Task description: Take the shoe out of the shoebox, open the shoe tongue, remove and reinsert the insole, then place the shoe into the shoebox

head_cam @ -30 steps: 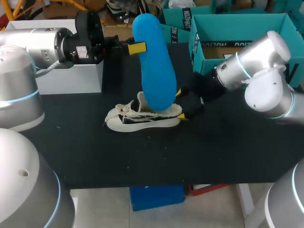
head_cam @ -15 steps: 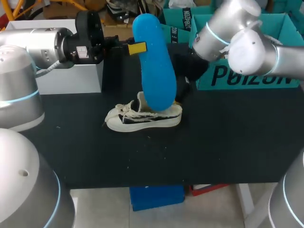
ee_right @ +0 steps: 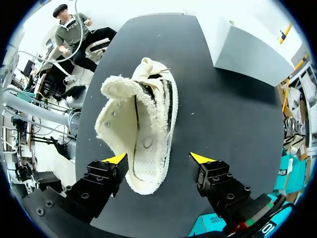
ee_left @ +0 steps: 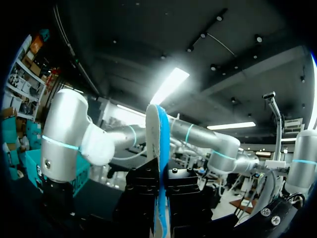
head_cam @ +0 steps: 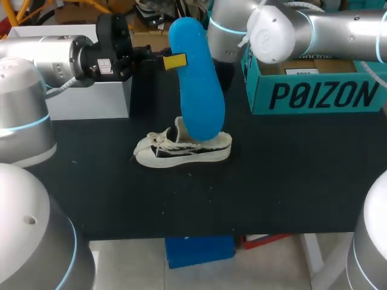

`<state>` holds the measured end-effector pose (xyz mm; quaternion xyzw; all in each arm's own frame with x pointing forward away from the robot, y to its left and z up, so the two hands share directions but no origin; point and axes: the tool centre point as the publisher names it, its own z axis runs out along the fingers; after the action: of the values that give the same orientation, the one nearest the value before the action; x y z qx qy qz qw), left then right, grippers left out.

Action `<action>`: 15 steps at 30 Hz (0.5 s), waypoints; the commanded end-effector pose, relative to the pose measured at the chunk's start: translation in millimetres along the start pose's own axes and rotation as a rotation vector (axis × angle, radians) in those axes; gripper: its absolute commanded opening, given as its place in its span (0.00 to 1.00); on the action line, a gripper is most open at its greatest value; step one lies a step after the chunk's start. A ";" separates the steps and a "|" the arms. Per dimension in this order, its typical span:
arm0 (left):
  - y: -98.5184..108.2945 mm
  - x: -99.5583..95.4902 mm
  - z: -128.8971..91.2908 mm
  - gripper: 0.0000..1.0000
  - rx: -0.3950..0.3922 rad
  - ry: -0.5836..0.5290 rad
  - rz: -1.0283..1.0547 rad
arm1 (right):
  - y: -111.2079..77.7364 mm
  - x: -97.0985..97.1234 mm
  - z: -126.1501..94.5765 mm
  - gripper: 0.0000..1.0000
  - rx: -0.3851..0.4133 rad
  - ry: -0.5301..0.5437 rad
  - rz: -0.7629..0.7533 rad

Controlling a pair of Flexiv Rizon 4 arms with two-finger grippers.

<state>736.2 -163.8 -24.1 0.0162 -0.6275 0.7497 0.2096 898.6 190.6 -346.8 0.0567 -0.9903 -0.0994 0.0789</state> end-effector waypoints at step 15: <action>1.6 0.6 0.4 0.00 0.001 -0.002 0.002 | 21.9 2.5 36.2 0.63 0.262 -0.072 0.016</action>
<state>736.2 -163.8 -24.1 0.0161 -0.6275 0.7497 0.2096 887.0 213.7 -364.4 0.0577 -0.9975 0.0244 0.0337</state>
